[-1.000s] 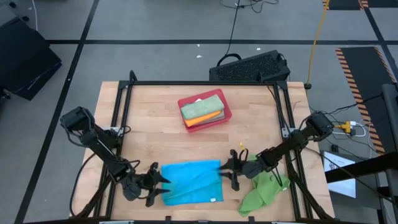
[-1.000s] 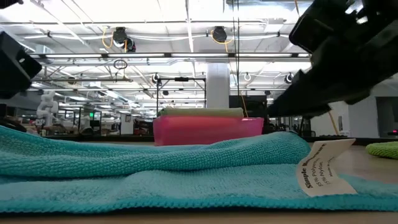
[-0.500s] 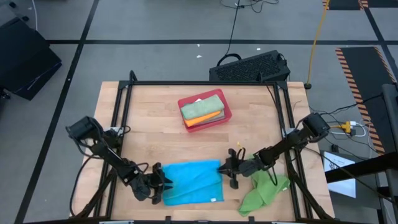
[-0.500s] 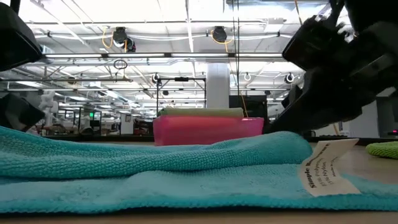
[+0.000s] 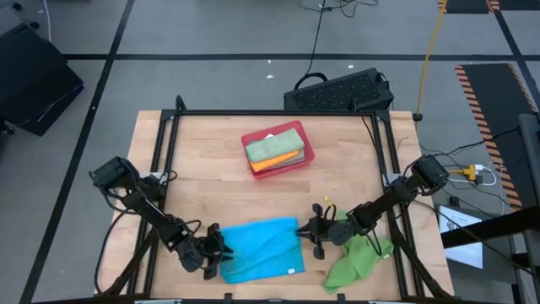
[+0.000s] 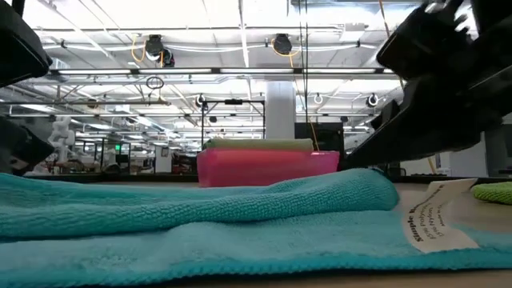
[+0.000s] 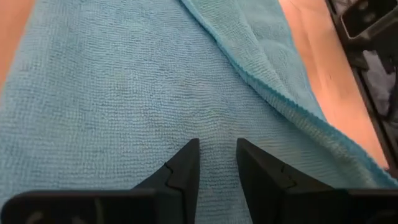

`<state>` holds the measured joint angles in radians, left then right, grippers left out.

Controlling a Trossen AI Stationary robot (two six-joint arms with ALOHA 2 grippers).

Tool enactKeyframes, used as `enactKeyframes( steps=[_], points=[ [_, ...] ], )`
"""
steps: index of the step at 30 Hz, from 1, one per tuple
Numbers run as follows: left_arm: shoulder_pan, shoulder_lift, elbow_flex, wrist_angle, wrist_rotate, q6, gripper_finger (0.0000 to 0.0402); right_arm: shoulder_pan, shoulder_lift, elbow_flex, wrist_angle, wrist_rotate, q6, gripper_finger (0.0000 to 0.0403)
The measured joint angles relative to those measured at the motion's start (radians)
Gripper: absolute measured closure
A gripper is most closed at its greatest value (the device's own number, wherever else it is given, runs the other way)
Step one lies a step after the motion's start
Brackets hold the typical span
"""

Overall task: Fold microfiber towels
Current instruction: Fold the blue microfiber cloth

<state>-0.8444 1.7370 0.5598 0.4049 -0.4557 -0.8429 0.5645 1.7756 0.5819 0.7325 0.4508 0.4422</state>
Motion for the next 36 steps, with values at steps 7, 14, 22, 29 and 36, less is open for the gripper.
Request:
enactKeyframes(
  steps=[7, 14, 22, 29, 36],
  points=[
    [0.016, -0.065, -0.001, -0.022, -0.063, 0.091, 0.0295, -0.014, 0.010, 0.000, -0.026, 0.019, 0.043, 0.0372],
    [0.121, -0.046, 0.000, -0.016, -0.125, 0.192, 0.0295, -0.013, 0.069, 0.023, 0.027, -0.015, 0.042, 0.0372],
    [0.230, 0.013, 0.002, -0.038, -0.026, 0.154, 0.0295, -0.007, 0.071, 0.071, 0.027, -0.173, -0.070, 0.0372],
    [0.236, 0.013, 0.003, -0.052, -0.022, 0.139, 0.0295, 0.034, 0.071, 0.081, 0.025, -0.287, -0.117, 0.0372],
    [0.236, 0.013, 0.003, -0.058, -0.020, 0.134, 0.0295, 0.077, 0.071, 0.081, 0.026, -0.346, -0.139, 0.0372]
  ],
)
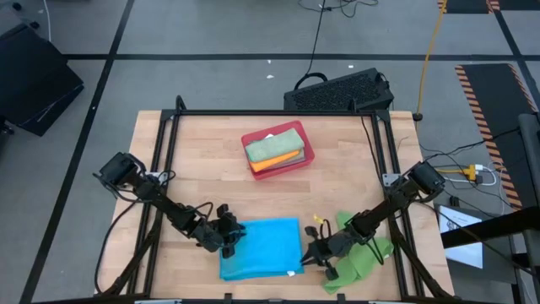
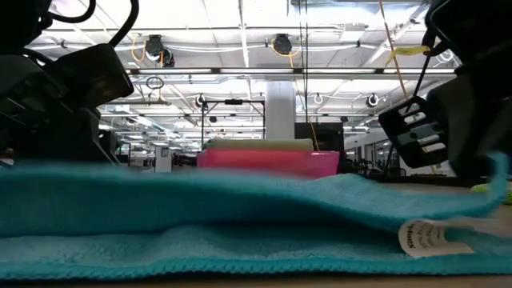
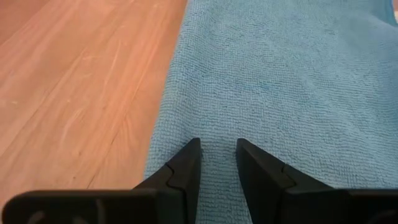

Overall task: Fold microfiber towels
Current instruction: Fold the blue microfiber cloth

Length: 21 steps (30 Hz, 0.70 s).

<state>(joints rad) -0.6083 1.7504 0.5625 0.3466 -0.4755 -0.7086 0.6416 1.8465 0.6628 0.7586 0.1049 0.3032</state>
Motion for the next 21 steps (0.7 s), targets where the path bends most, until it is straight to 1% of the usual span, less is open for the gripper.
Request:
enactKeyframes(
  steps=[4, 9, 10, 12, 15, 17, 20, 21],
  points=[
    [0.000, 0.000, 0.000, -0.001, 0.001, -0.001, 0.0295, 0.004, 0.000, 0.000, 0.001, -0.082, 0.004, 0.0372],
    [0.000, 0.000, -0.001, 0.004, 0.002, -0.009, 0.0295, 0.008, -0.003, 0.000, -0.001, -0.223, 0.033, 0.0372],
    [-0.001, 0.000, -0.002, 0.009, 0.002, -0.009, 0.0295, 0.011, -0.010, 0.000, -0.005, -0.239, 0.029, 0.0372],
    [-0.006, 0.001, -0.003, 0.035, 0.002, -0.006, 0.0295, 0.020, -0.030, 0.000, 0.001, -0.233, 0.013, 0.0372],
    [-0.016, -0.018, -0.005, 0.055, 0.020, 0.014, 0.0295, 0.029, -0.070, 0.000, 0.013, -0.163, -0.022, 0.0371],
    [-0.019, -0.039, 0.004, 0.057, 0.022, 0.017, 0.0295, 0.029, -0.079, 0.000, 0.038, -0.057, -0.033, 0.0372],
    [-0.036, -0.065, 0.033, 0.068, -0.004, 0.054, 0.0295, 0.016, -0.063, 0.001, 0.100, 0.139, -0.001, 0.0371],
    [-0.048, -0.064, 0.047, 0.072, -0.013, 0.070, 0.0295, 0.010, -0.053, 0.001, 0.103, 0.169, 0.015, 0.0371]
  ],
)
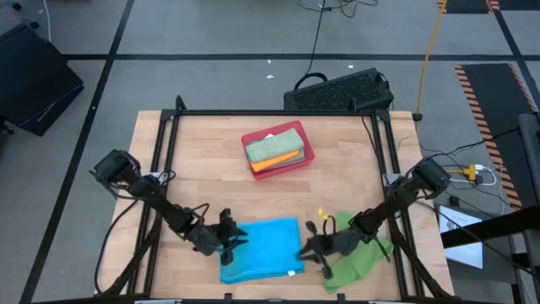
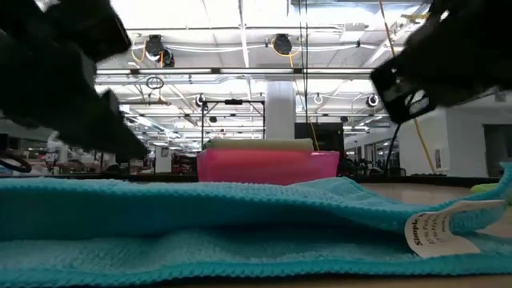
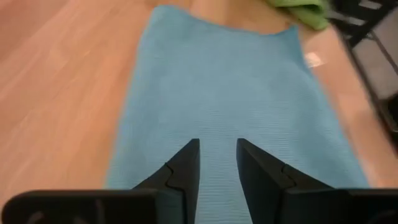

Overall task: Fold microfiber towels
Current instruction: Fold the blue microfiber cloth

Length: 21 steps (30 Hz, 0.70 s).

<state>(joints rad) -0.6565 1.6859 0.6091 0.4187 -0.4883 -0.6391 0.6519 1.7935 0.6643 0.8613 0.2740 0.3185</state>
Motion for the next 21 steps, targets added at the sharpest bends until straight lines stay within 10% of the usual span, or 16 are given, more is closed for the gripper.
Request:
enactKeyframes(
  steps=[21],
  points=[
    [-0.283, 0.263, 0.168, 0.131, -0.113, -0.124, 0.0296, -0.008, 0.341, 0.115, 0.138, -0.079, 0.015, 0.0371]
  ],
)
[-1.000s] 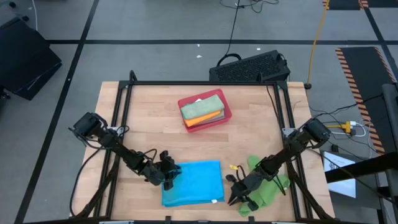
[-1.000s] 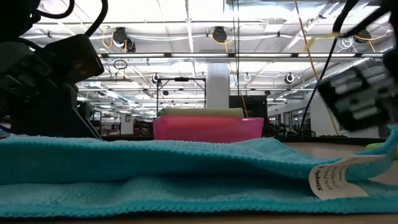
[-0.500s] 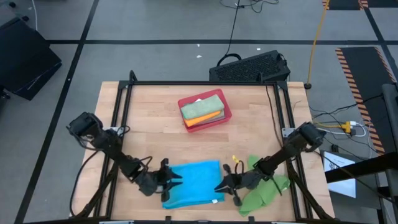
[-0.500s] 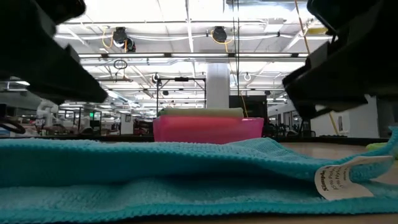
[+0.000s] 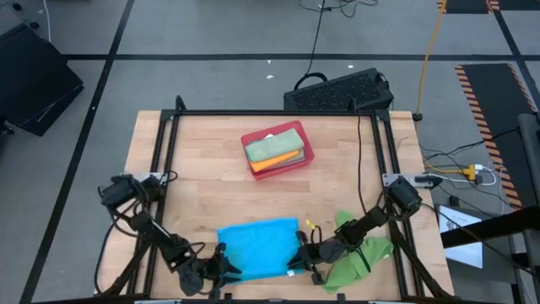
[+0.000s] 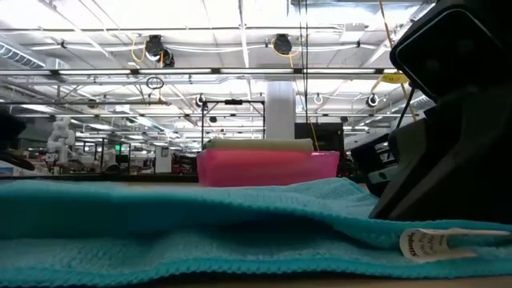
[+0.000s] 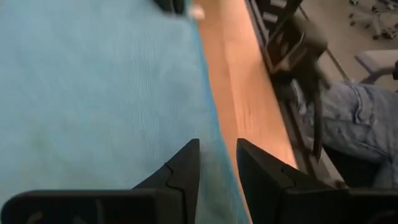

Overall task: Fold microfiber towels
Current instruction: Fold the blue microfiber cloth

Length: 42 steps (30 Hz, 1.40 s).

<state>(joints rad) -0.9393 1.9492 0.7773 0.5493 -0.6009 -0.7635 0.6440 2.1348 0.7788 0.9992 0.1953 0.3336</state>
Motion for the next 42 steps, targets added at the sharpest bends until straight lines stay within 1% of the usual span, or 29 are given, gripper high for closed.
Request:
enactKeyframes(
  steps=[2, 4, 8, 9, 12, 15, 18, 21, 24, 26, 29, 31, 33, 37, 41, 42],
  points=[
    [-0.007, 0.033, 0.000, -0.005, 0.028, -0.054, 0.0296, 0.005, 0.005, 0.000, 0.000, 0.006, -0.004, 0.0371],
    [-0.014, 0.051, 0.003, -0.009, 0.031, -0.089, 0.0296, 0.005, 0.006, 0.000, 0.001, 0.008, -0.010, 0.0371],
    [-0.019, 0.050, 0.003, -0.012, 0.040, -0.084, 0.0296, 0.005, 0.008, -0.002, 0.035, -0.002, -0.029, 0.0371],
    [-0.020, 0.039, 0.002, -0.014, 0.049, -0.073, 0.0296, 0.005, 0.002, -0.003, 0.032, -0.009, -0.032, 0.0371],
    [-0.026, -0.024, -0.003, -0.051, 0.063, 0.026, 0.0296, 0.000, -0.030, -0.006, 0.012, -0.027, -0.057, 0.0371],
    [-0.021, -0.116, 0.000, -0.097, 0.016, 0.113, 0.0296, -0.012, -0.081, -0.007, 0.018, -0.034, -0.105, 0.0371],
    [-0.005, -0.201, -0.001, -0.212, -0.063, 0.157, 0.0296, -0.037, -0.138, -0.005, -0.015, -0.025, -0.154, 0.0371],
    [0.024, -0.269, 0.000, -0.352, -0.134, 0.154, 0.0296, -0.073, -0.178, -0.006, -0.050, -0.018, -0.191, 0.0371],
    [0.070, -0.279, -0.011, -0.496, -0.143, 0.128, 0.0296, -0.129, -0.189, -0.005, -0.047, -0.005, -0.219, 0.0371],
    [0.108, -0.275, -0.038, -0.552, -0.122, 0.082, 0.0296, -0.170, -0.185, -0.005, -0.065, 0.022, -0.221, 0.0371],
    [0.162, -0.267, -0.113, -0.556, -0.064, -0.038, 0.0296, -0.231, -0.183, -0.005, -0.131, 0.041, -0.199, 0.0371],
    [0.186, -0.262, -0.164, -0.527, -0.031, -0.111, 0.0296, -0.263, -0.183, -0.005, -0.196, 0.043, -0.185, 0.0371],
    [0.199, -0.267, -0.200, -0.487, -0.028, -0.161, 0.0296, -0.287, -0.183, -0.009, -0.243, 0.043, -0.182, 0.0371],
    [0.201, -0.268, -0.247, -0.468, -0.076, -0.164, 0.0296, -0.325, -0.183, -0.053, -0.272, 0.045, -0.180, 0.0371],
    [0.220, -0.269, -0.275, -0.475, -0.136, -0.107, 0.0296, -0.349, -0.185, -0.093, -0.250, 0.119, -0.142, 0.0371],
    [0.232, -0.269, -0.277, -0.476, -0.144, -0.089, 0.0296, -0.357, -0.185, -0.102, -0.234, 0.121, -0.137, 0.0371]
  ],
)
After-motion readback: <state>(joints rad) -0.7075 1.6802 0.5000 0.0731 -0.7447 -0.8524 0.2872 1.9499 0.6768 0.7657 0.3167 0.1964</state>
